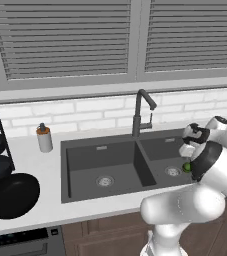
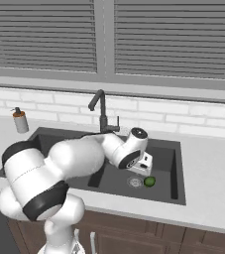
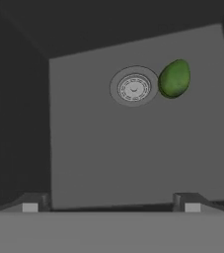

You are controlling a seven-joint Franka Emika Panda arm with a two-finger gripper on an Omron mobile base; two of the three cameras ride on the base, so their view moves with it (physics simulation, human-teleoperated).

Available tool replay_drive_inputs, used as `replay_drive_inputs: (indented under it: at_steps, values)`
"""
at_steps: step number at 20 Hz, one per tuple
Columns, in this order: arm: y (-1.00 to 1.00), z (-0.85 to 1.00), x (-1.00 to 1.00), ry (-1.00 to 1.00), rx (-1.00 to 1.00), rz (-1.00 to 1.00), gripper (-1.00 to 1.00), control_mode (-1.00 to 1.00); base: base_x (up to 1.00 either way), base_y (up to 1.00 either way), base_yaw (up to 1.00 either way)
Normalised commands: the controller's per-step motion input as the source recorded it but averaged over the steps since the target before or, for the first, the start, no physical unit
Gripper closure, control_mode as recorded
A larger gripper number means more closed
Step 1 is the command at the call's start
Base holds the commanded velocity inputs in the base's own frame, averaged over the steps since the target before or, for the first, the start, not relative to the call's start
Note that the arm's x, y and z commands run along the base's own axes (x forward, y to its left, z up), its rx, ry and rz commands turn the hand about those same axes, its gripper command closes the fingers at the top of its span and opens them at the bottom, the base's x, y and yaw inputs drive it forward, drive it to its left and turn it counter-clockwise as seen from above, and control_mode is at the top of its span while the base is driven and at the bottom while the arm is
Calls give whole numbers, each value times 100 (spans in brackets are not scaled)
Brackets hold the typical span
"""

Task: Pick the avocado from the sink and place it in the bowl. Then pick the bowl and place it in the microwave. Then close the microwave door and press the start button.

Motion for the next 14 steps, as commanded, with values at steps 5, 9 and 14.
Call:
replay_drive_inputs:
  at_steps: [5, 9, 14]
  values:
    - [-43, -48, 16, 3, 0, 0, -100, -100, 0, 0, 0]
    - [-52, -34, 15, 4, 0, 0, -100, -100, 0, 0, 0]
    - [-43, -20, 14, 2, 0, 0, -100, -100, 0, 0, 0]
